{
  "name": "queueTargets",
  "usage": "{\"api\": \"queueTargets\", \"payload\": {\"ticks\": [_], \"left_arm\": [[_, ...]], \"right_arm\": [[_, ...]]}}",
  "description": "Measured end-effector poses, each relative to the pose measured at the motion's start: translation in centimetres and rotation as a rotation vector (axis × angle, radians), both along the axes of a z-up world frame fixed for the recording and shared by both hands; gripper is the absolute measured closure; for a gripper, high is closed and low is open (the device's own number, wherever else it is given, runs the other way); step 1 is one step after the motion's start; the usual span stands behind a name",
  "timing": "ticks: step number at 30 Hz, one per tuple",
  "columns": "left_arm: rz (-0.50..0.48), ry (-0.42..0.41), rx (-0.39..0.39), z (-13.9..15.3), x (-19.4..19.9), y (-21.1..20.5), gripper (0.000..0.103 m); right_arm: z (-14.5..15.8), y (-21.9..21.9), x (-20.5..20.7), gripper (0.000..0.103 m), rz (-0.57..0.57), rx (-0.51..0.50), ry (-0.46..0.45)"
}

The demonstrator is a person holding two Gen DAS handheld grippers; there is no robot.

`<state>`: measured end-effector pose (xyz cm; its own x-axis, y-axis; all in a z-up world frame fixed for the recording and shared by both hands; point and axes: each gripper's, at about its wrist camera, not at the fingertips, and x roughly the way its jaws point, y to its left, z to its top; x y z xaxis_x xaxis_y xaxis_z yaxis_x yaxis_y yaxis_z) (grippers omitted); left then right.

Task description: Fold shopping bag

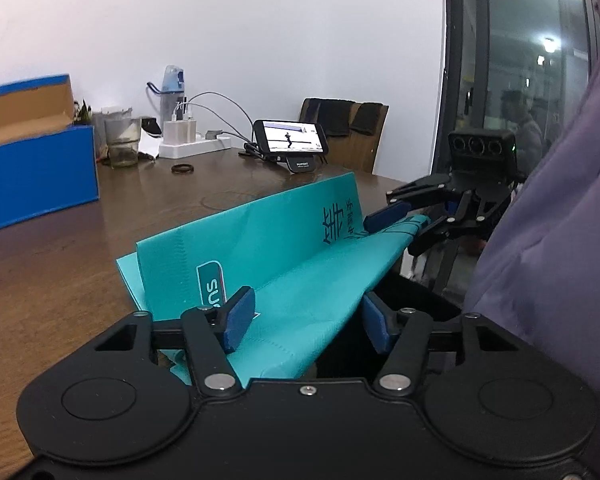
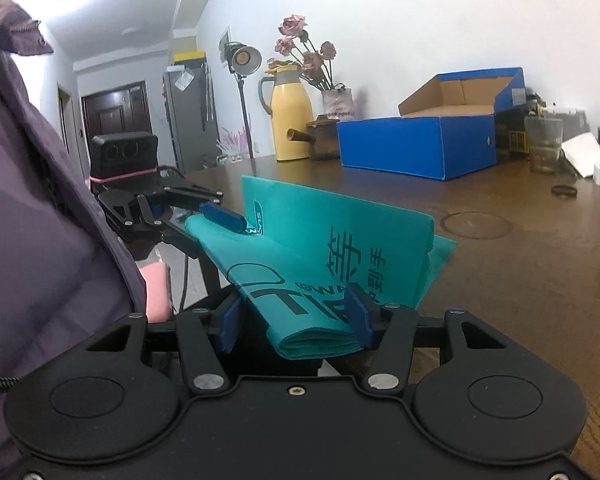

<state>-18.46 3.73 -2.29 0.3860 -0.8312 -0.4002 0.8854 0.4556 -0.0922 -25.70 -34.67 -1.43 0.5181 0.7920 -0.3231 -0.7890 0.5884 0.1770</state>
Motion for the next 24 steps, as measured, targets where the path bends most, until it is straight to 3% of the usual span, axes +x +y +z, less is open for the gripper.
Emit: {"api": "queueTargets", "payload": {"ticks": [8, 15, 20, 24], "left_arm": [[0.011, 0.064, -0.043, 0.3, 0.4, 0.3, 0.053], [0.092, 0.172, -0.15, 0.4, 0.7, 0.0, 0.054], [0.241, 0.31, -0.261, 1.4, 2.0, -0.8, 0.054], [0.38, 0.423, -0.299, 2.4, 4.0, -1.2, 0.054]], "right_arm": [[-0.3, -0.6, 0.4, 0.047, -0.023, 0.072, 0.05], [-1.7, -2.6, 1.3, 0.05, -0.11, 0.298, 0.183], [-2.3, -3.8, 2.1, 0.054, -0.249, 0.488, 0.261], [-1.5, -3.5, 2.8, 0.059, -0.382, 0.528, 0.287]]}}
